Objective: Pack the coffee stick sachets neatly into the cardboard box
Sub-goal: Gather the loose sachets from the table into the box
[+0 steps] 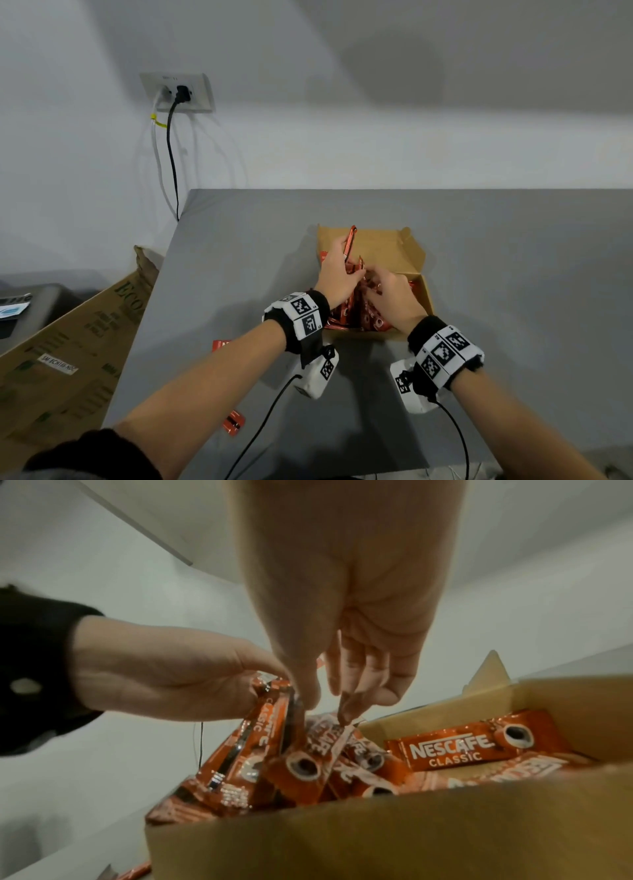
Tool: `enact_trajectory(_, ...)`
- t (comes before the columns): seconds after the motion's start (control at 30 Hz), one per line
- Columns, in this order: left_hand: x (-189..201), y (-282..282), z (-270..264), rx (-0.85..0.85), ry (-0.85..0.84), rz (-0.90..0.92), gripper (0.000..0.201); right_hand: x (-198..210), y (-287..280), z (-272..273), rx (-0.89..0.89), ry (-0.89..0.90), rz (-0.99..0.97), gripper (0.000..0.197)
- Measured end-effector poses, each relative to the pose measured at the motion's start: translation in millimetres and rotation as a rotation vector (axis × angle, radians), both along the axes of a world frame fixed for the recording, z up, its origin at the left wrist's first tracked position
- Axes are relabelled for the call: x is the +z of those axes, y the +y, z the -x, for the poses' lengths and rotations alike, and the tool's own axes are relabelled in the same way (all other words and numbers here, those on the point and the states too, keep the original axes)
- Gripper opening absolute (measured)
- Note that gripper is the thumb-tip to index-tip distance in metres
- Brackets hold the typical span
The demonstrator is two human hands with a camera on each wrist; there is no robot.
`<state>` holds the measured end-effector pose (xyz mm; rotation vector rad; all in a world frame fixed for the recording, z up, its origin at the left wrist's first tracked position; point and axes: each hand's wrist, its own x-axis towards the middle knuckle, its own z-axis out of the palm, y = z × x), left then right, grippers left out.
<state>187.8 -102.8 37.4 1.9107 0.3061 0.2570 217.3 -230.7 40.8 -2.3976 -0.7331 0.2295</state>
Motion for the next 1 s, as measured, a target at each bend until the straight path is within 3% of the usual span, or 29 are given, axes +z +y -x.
enact_trajectory(0.4, 0, 4, 4, 0.011, -0.026, -0.043, 0.05, 1, -5, -8, 0.003, -0.003, 0.014, 0.024)
enact_trajectory(0.57, 1, 13, 0, 0.026, 0.066, -0.261, 0.031, -3, -2, -11, 0.031, -0.017, 0.069, 0.02)
enact_trajectory(0.8, 20, 47, 19, -0.048, 0.124, -0.412, 0.027, 9, 3, -7, 0.033, -0.141, 0.1, 0.016)
enact_trajectory(0.9, 24, 91, 48, -0.13, 0.233, -0.516, 0.024, 20, 21, 11, 0.167, -0.162, 0.014, 0.018)
enact_trajectory(1.0, 18, 117, 86, -0.313, 0.575, -0.722, 0.025, 18, 51, 37, 0.321, -0.101, -0.037, 0.019)
